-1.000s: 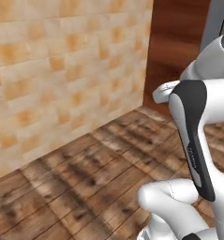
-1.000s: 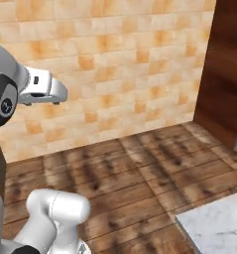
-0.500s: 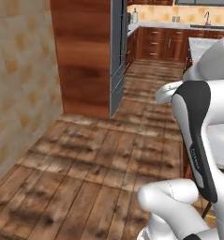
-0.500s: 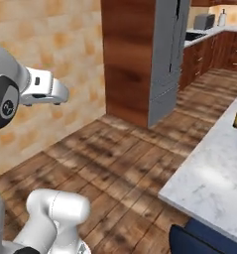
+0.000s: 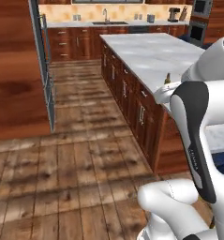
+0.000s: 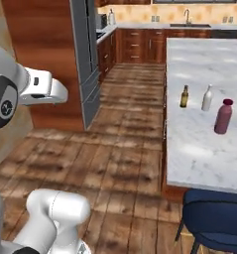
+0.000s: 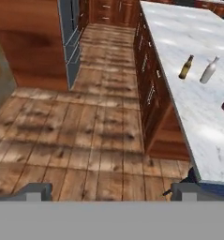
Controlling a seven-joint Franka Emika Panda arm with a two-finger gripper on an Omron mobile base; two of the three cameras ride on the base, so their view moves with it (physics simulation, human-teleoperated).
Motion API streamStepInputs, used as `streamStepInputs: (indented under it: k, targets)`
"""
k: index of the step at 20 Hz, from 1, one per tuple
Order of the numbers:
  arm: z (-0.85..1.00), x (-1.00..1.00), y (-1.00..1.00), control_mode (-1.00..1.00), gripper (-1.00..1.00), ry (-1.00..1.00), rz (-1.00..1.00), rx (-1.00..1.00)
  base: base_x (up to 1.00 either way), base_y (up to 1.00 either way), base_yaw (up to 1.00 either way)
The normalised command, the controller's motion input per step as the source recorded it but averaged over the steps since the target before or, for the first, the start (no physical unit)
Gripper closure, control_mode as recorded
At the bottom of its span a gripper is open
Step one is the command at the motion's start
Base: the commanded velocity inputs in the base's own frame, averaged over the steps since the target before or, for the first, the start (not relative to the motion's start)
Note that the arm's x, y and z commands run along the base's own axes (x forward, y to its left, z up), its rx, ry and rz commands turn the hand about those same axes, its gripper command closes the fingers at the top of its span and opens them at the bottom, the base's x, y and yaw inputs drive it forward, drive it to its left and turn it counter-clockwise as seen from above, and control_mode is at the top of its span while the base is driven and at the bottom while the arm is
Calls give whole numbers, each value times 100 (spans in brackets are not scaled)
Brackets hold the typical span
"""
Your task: Sort all alcoholic drinks to one cabinet, and non-alcoholic drinks to the other.
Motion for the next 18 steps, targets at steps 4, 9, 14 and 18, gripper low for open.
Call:
streamStepInputs:
  k: [4,9,14,18]
  targets:
    - [0,0,0,100,-100,0,0,0,55,74,-78]
    - [0,0,0,100,-100,0,0,0,72,71,-71]
    - [0,0,0,100,-100,0,0,0,83,58,-62]
    - [0,0,0,100,-100,0,0,0,71,54,-64]
